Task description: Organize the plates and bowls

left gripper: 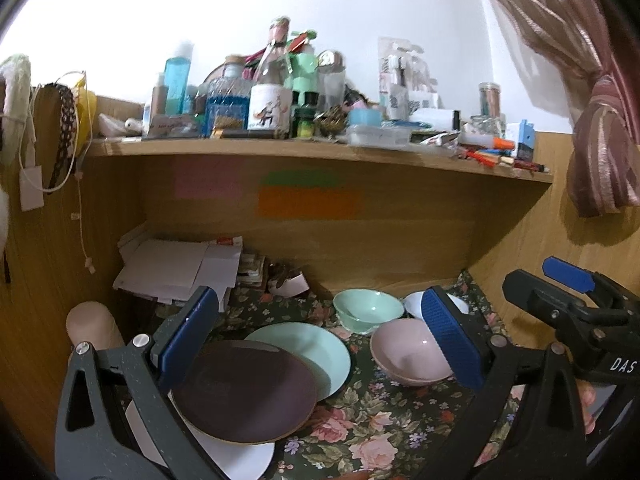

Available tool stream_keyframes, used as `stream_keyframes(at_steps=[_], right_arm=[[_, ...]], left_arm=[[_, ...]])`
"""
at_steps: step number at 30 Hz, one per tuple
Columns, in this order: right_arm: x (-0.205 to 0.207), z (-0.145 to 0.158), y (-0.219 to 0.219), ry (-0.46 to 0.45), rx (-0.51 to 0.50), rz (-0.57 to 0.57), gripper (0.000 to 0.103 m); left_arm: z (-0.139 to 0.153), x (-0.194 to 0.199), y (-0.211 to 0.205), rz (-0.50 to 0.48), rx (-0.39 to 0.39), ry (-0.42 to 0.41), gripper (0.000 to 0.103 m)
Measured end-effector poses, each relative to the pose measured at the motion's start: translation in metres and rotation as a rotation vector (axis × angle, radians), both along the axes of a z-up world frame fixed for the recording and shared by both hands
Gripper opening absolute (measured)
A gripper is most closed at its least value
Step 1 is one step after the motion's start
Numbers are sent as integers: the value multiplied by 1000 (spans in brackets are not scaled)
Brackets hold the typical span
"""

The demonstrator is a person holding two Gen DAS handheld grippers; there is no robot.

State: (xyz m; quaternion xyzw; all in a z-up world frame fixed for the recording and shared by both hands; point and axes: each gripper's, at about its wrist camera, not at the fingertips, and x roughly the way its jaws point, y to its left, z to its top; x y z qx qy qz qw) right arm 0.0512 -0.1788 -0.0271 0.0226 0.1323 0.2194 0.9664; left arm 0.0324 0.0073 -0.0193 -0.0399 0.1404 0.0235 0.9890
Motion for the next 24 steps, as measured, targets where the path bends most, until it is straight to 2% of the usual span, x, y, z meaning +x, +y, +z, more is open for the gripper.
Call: stream_keyframes(at_steps=[6, 9, 12, 24], right_arm=[[22, -17, 12, 80, -28, 16, 103], [34, -29, 19, 123, -44, 31, 103], [47, -43, 28, 170, -61, 55, 103], [96, -90, 75, 337, -137, 171, 101]], left_arm=[[-18, 14, 17, 16, -17, 67, 103], [-32, 21, 26, 51, -5, 110, 103], [-49, 31, 42, 66, -26, 170, 103], [-112, 61, 102, 207, -63, 374, 103]])
